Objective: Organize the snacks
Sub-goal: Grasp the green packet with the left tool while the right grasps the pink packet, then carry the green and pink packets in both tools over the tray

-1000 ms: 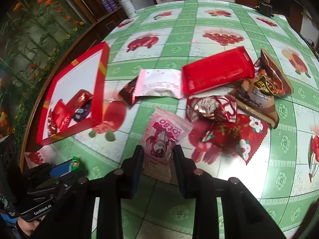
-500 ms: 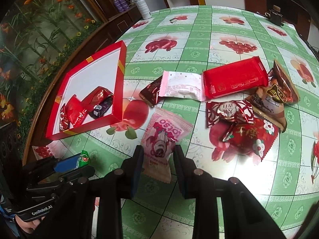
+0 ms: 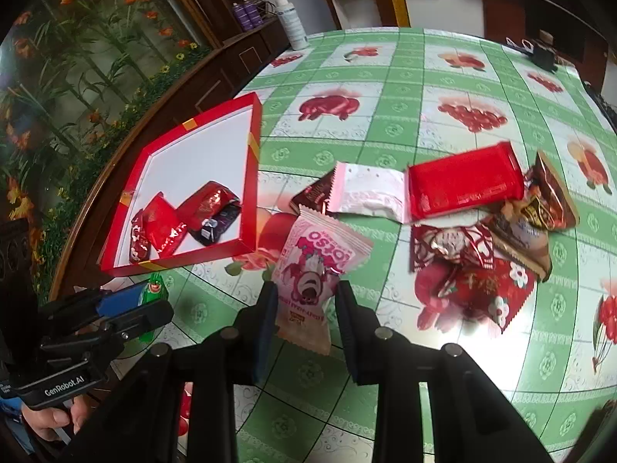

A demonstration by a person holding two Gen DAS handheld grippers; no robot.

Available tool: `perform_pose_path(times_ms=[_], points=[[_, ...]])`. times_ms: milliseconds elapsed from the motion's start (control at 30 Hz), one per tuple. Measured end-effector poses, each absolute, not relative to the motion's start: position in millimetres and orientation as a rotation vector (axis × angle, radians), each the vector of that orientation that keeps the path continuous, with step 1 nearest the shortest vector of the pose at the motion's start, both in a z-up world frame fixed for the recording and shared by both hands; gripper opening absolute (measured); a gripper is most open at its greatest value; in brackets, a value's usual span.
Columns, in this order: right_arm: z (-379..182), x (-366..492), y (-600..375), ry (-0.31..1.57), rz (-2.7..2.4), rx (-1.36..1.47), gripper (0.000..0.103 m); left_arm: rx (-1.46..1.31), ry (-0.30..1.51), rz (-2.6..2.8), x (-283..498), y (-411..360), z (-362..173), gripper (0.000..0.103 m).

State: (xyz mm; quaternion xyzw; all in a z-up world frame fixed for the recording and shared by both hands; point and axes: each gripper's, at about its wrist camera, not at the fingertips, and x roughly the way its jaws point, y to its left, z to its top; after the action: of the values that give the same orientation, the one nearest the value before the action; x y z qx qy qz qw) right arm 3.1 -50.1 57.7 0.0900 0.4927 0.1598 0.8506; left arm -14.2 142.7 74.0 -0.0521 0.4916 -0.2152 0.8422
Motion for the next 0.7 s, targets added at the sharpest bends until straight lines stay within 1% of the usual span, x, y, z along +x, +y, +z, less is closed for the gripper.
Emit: perform_pose_path(times_ms=[700], points=[[68.6, 16.3, -12.5, 1.036, 0.403, 0.115, 0.033, -0.141, 1.015, -0.411, -7.6, 170.2, 84.9, 0.032]])
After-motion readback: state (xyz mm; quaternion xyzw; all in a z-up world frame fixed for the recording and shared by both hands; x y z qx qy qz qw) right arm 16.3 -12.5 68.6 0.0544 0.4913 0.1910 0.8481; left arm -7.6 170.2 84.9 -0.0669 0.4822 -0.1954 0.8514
